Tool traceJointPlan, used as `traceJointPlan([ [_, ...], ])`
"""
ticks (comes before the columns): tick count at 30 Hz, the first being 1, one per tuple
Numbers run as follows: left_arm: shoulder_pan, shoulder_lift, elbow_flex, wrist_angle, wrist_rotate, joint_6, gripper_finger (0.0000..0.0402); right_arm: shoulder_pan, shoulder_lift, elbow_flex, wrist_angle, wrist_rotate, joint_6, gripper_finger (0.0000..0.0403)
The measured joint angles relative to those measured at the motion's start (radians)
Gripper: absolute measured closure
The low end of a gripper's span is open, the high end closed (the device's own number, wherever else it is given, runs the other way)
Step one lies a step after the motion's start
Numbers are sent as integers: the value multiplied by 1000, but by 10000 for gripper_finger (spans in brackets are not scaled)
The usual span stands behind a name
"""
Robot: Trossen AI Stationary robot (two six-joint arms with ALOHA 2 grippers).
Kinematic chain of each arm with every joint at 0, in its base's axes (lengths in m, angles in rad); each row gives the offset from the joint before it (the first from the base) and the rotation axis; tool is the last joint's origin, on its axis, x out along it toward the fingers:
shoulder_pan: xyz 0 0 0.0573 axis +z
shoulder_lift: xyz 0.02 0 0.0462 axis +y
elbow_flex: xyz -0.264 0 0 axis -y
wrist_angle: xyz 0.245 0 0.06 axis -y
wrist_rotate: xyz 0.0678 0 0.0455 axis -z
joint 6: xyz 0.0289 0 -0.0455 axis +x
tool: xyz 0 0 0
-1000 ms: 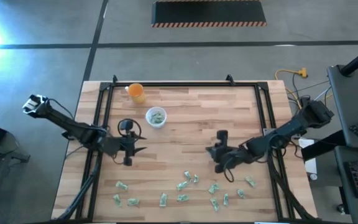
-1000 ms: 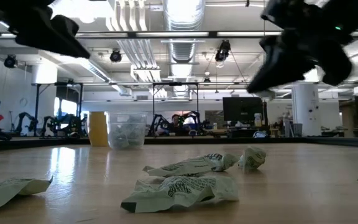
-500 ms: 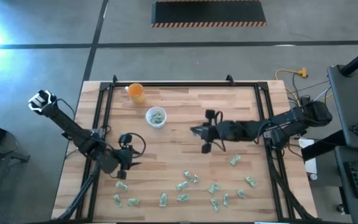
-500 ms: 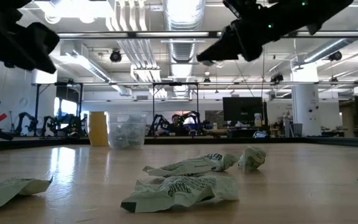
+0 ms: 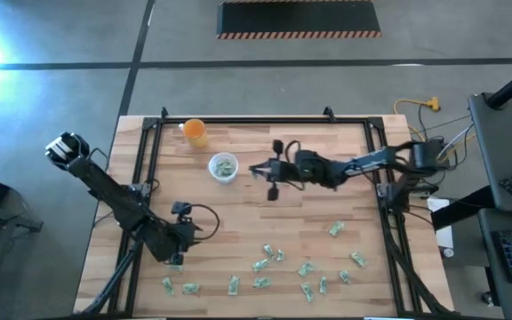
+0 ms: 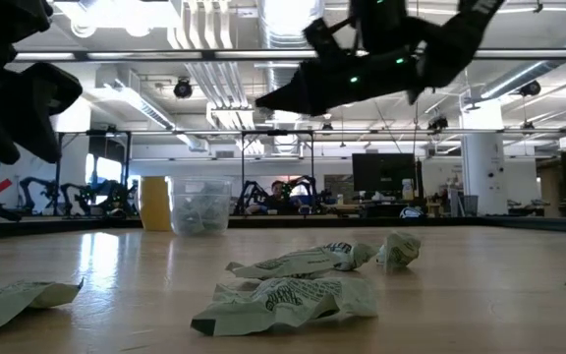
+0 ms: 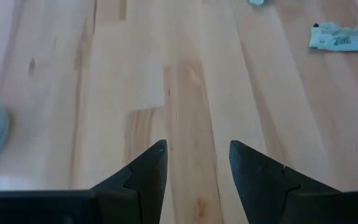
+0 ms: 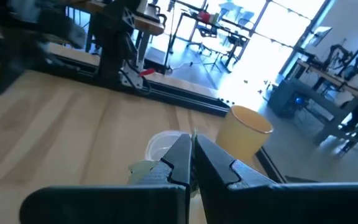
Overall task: Pick and place Stevia / Truvia into bins
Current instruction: Put the stevia packet into the transparent container
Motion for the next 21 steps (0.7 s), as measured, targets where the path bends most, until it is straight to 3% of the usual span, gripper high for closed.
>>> traceJointPlan([
  [6, -6, 22, 5, 0, 29, -51, 244, -53, 186, 237, -74, -99, 59, 394],
  [13, -39, 27, 5, -2, 36, -71, 244, -104, 334, 490, -317, -185, 148, 394],
  [21, -53, 28, 5, 3, 35, -74, 244, -120, 434, 655, -469, -206, 193, 394],
])
